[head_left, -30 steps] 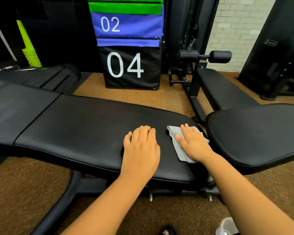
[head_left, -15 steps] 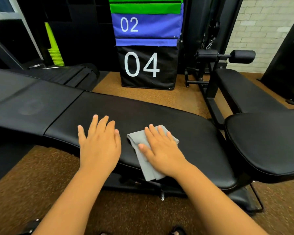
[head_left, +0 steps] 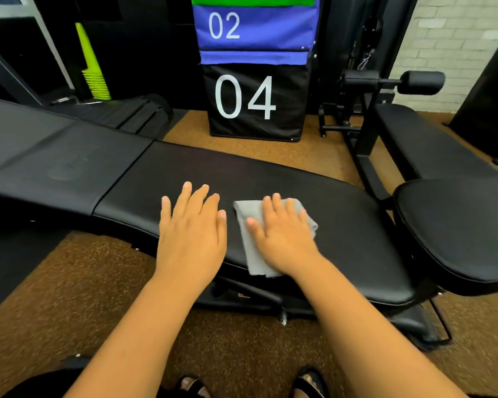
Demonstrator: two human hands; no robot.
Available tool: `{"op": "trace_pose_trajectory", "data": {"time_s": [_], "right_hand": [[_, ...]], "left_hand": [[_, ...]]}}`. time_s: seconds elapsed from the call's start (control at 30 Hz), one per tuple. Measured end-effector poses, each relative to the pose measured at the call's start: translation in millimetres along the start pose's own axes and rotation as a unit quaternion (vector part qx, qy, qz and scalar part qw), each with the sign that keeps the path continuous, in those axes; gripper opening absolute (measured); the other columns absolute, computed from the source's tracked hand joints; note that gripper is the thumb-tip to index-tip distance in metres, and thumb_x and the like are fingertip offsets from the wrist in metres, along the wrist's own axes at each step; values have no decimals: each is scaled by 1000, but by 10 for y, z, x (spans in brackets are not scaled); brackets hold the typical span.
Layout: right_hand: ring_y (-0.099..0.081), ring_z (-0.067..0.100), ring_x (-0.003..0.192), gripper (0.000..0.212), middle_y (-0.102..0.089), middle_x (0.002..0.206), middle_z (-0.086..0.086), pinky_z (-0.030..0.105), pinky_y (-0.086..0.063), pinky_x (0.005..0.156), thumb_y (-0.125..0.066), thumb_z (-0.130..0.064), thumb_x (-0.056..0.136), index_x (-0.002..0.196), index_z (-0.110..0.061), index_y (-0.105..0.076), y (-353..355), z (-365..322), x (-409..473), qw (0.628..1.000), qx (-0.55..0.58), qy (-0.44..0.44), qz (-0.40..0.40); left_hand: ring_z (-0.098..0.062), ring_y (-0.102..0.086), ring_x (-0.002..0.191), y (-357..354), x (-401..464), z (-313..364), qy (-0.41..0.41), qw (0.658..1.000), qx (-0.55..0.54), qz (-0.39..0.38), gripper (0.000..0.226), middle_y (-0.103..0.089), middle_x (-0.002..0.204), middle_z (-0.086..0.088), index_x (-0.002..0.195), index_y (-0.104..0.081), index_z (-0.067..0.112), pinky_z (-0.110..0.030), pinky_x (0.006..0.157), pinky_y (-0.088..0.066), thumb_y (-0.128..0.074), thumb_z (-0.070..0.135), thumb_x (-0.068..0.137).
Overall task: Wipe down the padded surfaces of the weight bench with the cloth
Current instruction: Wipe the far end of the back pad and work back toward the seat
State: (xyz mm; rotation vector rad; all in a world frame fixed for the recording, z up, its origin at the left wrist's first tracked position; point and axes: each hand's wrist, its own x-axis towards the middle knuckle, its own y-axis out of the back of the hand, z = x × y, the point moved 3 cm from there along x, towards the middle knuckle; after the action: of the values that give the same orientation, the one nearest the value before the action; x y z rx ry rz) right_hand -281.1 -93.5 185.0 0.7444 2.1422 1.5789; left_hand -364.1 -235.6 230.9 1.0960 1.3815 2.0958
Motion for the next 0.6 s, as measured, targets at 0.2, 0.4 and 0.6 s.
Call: {"op": "trace_pose_trajectory", "data": {"time_s": [0.2,0.4,0.6], "right_hand": [[1,7,149,53,-11,162,-10,30,-4,121,-32,-40,104,154,-26,-20,292,51,-203,930,368,12,-15],[3,26,150,62,-25,159,0,46,-2,120,-44,-39,100,153,-16,-21,203,422,-218,981,189,-36,20],[-8,27,149,57,-47,144,1,48,-10,121,-50,-37,98,149,-20,-33,203,383,-262,981,173,-31,87]], "left_hand": [[-28,-47,127,-27,124,283,-26,999,-3,31,36,-58,132,-4,124,-62,13,-46,97,-40,-47,31,97],[-23,-41,115,-111,137,413,28,986,146,-81,49,-50,124,0,122,-55,20,-38,84,-35,-38,58,95],[-22,-40,113,-123,196,511,0,987,135,-82,36,-49,120,2,116,-57,22,-37,83,-33,-46,50,96]]}}
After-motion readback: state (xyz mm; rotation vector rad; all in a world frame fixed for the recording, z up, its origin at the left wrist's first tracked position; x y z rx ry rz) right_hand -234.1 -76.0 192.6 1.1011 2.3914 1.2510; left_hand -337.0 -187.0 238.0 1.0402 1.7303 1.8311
